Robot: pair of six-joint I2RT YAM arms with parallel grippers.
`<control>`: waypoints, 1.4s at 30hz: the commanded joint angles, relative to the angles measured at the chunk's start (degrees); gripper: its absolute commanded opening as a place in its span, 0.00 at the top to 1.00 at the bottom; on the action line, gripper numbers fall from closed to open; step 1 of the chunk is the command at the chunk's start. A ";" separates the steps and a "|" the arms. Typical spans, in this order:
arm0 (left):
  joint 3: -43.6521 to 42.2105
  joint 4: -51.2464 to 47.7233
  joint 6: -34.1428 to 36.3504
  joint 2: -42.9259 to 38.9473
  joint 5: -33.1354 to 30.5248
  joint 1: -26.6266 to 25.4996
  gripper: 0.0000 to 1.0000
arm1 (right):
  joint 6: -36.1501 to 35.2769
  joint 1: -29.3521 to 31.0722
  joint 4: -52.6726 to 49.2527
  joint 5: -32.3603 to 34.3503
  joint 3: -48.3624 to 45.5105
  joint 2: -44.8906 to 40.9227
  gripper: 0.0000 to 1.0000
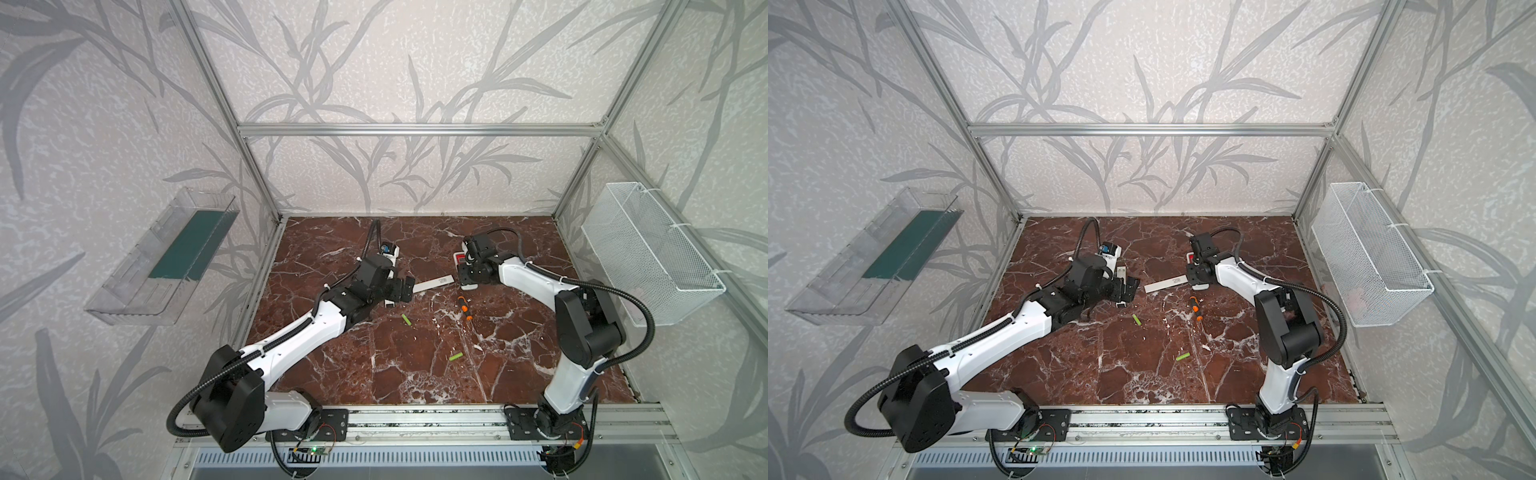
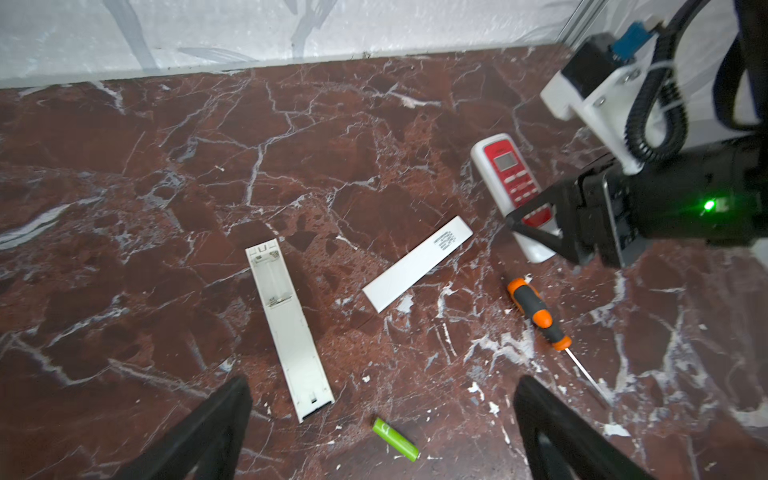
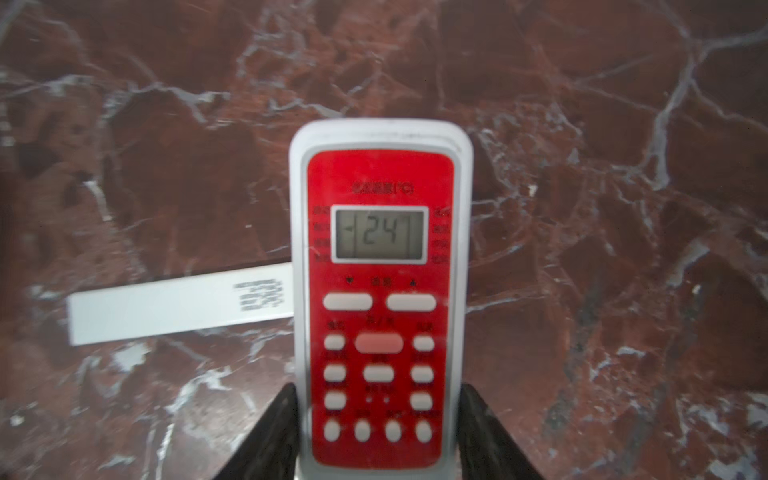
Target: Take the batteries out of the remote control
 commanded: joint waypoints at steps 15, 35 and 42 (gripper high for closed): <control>5.08 10.00 -15.28 7.70 27.80 6.81 0.25 | 0.77 9.52 17.81 -12.32 -9.58 -15.04 0.77; 5.38 17.37 -24.42 14.61 35.28 6.98 0.60 | 0.93 13.43 17.45 -18.62 -9.93 -16.90 0.81; 6.32 15.62 -26.42 14.04 34.69 7.34 0.80 | -0.32 14.16 17.73 -18.44 -9.68 -18.01 0.62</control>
